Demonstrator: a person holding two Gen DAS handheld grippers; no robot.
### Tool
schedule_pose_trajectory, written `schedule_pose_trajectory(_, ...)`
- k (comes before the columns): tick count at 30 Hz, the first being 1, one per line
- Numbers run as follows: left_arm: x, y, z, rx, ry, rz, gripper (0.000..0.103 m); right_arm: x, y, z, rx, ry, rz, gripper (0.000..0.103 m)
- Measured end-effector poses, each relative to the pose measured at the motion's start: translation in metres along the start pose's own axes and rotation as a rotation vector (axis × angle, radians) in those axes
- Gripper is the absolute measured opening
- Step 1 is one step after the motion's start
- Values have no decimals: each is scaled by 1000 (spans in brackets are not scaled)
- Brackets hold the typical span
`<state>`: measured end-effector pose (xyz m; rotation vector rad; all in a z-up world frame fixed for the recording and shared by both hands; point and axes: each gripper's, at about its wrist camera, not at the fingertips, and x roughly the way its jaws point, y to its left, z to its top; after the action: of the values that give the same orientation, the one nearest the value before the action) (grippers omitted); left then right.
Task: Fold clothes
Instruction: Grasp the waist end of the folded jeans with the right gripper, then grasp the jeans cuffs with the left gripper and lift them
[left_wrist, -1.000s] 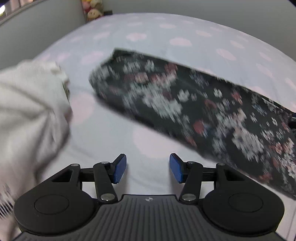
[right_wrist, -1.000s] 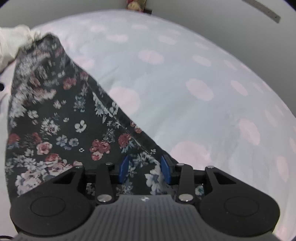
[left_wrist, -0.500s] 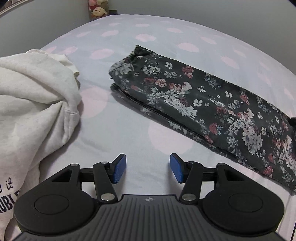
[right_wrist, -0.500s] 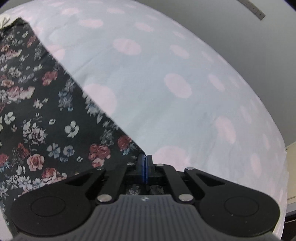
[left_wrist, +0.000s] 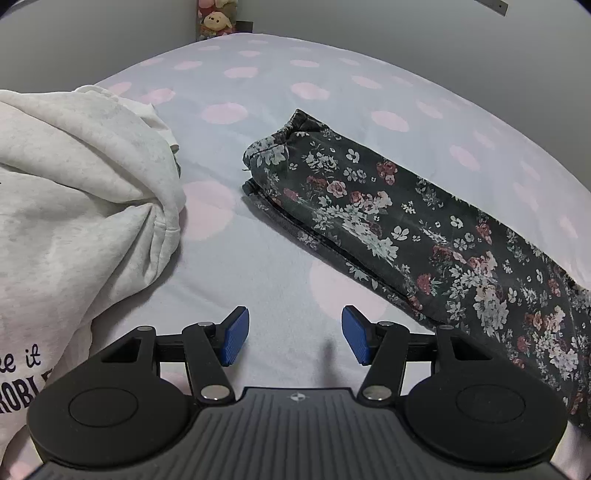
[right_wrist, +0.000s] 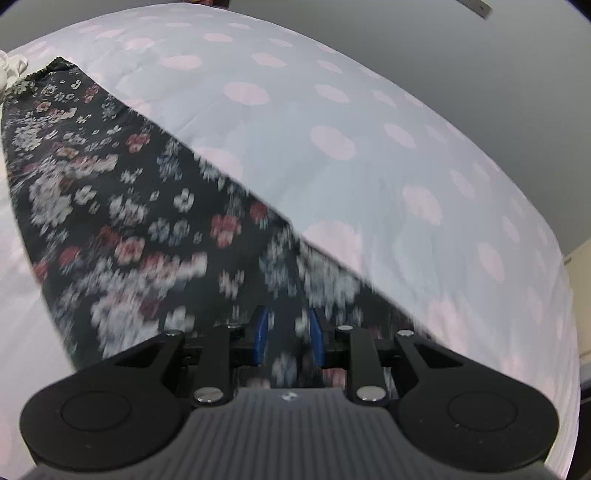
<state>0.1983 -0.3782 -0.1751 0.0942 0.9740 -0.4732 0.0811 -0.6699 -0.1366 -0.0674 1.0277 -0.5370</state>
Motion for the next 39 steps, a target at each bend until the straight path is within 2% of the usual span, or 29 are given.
schedule_pose_trajectory(4,-5,0,2,2,-8,-5,54,-14,5,-27,27,28,4,27)
schedule_pose_trajectory(10,-10,2,5,1,-15,-5,54,-20,9,-46,78,40,-3,27)
schedule_pose_trajectory(17,-11,1,7,5,-15,-8,54,-20,7,-51,114,53,16,27)
schedule_pose_trajectory(25,-6,1,7,15,-7,-3,54,-3,9,-62,138,114,44,27)
schedule_pose_trajectory(39,2,-1,5,16,5,-8,54,3,9,-67,154,107,53,28)
